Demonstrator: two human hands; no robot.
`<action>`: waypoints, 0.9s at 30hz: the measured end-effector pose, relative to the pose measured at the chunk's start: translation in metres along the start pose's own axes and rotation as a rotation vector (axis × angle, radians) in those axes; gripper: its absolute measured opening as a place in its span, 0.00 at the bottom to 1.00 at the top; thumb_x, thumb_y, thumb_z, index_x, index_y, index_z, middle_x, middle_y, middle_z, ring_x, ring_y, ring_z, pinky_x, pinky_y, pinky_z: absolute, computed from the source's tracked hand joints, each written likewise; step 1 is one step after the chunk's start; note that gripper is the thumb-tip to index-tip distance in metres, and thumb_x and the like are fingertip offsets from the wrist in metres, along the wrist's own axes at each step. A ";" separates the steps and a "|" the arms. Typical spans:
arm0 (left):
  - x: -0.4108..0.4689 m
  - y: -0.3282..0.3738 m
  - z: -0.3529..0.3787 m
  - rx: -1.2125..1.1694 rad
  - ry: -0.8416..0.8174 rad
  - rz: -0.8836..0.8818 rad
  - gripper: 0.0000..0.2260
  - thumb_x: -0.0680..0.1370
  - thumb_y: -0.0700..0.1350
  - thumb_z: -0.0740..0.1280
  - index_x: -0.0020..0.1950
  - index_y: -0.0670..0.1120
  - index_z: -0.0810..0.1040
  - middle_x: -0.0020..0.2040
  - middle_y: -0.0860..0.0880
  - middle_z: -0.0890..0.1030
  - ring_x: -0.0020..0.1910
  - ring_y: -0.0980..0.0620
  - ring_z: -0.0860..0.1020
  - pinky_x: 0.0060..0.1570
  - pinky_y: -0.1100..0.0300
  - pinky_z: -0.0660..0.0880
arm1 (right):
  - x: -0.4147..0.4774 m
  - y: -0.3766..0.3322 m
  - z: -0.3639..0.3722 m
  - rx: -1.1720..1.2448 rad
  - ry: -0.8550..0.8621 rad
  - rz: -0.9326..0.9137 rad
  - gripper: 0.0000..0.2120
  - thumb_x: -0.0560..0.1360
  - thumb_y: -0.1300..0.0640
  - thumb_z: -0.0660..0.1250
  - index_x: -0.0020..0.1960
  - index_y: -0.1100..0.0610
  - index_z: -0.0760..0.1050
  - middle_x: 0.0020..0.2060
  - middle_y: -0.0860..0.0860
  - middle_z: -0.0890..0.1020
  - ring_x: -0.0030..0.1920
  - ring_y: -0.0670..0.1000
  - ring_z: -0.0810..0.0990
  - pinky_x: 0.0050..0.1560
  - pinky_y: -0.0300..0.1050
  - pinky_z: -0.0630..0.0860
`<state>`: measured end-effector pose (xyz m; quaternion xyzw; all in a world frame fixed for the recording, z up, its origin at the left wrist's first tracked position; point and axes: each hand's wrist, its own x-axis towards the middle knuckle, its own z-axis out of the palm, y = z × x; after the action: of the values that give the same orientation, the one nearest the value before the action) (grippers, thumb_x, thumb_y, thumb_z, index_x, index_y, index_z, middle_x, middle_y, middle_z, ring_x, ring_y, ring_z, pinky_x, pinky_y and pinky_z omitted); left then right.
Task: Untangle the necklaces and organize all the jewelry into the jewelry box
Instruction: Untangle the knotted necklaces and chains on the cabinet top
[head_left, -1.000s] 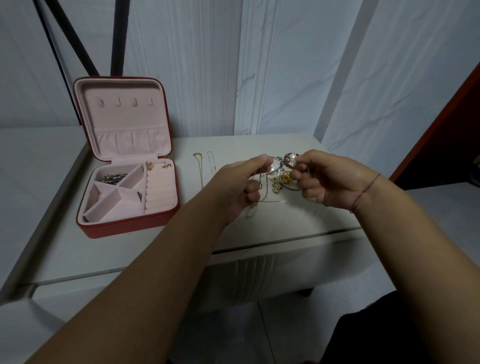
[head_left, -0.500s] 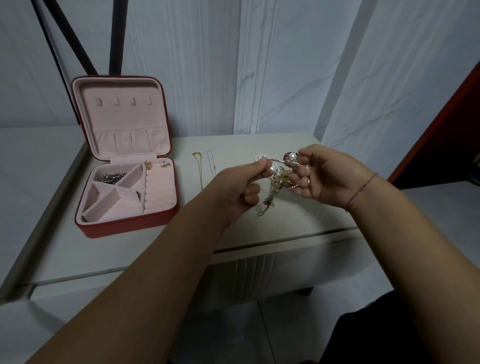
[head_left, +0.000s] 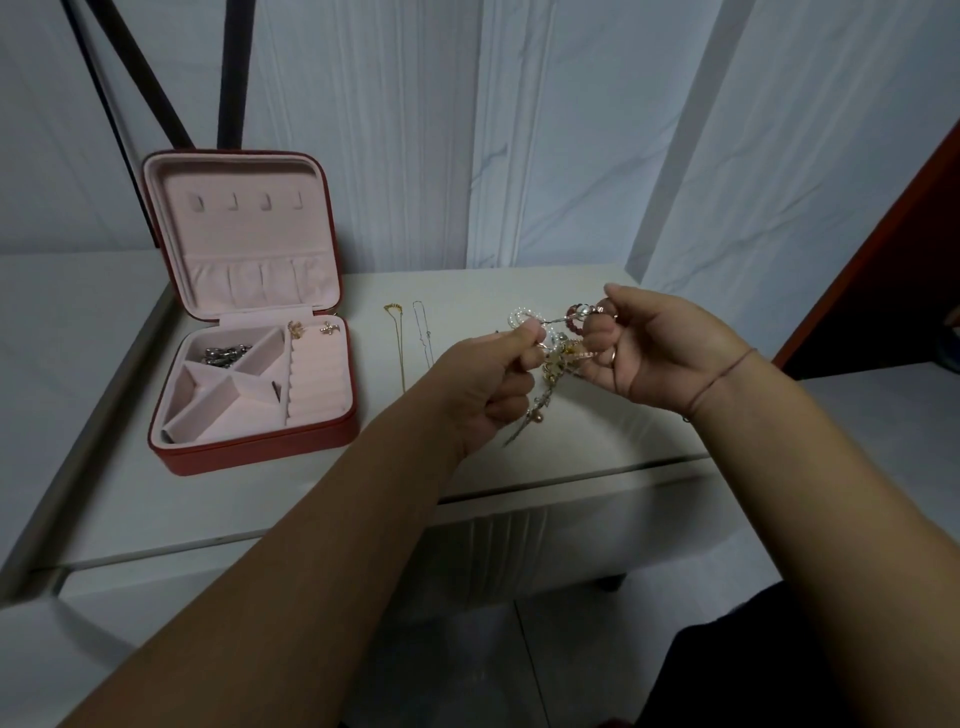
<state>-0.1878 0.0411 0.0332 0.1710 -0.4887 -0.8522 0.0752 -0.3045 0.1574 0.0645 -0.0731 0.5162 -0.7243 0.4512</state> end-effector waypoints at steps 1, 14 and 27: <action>0.000 0.001 0.000 -0.020 -0.014 -0.008 0.09 0.82 0.45 0.59 0.42 0.46 0.70 0.25 0.54 0.67 0.17 0.60 0.56 0.15 0.69 0.52 | 0.000 0.000 0.000 0.068 -0.002 -0.002 0.15 0.79 0.54 0.58 0.34 0.55 0.65 0.25 0.48 0.71 0.25 0.45 0.67 0.30 0.38 0.76; 0.005 0.001 -0.004 0.169 0.024 -0.037 0.09 0.76 0.32 0.64 0.52 0.42 0.76 0.23 0.55 0.69 0.18 0.61 0.58 0.16 0.70 0.56 | -0.006 0.000 0.001 0.197 -0.127 -0.067 0.07 0.70 0.57 0.65 0.36 0.59 0.73 0.50 0.56 0.84 0.30 0.44 0.72 0.42 0.41 0.80; 0.008 -0.007 -0.012 0.232 0.132 0.080 0.06 0.77 0.43 0.68 0.49 0.41 0.81 0.45 0.45 0.84 0.22 0.60 0.62 0.20 0.69 0.62 | -0.009 0.000 0.003 0.073 -0.096 -0.077 0.05 0.69 0.58 0.65 0.39 0.60 0.72 0.52 0.58 0.83 0.22 0.42 0.65 0.38 0.37 0.78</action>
<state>-0.1907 0.0325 0.0198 0.2147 -0.5845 -0.7731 0.1207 -0.2975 0.1622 0.0689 -0.1111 0.4640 -0.7551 0.4498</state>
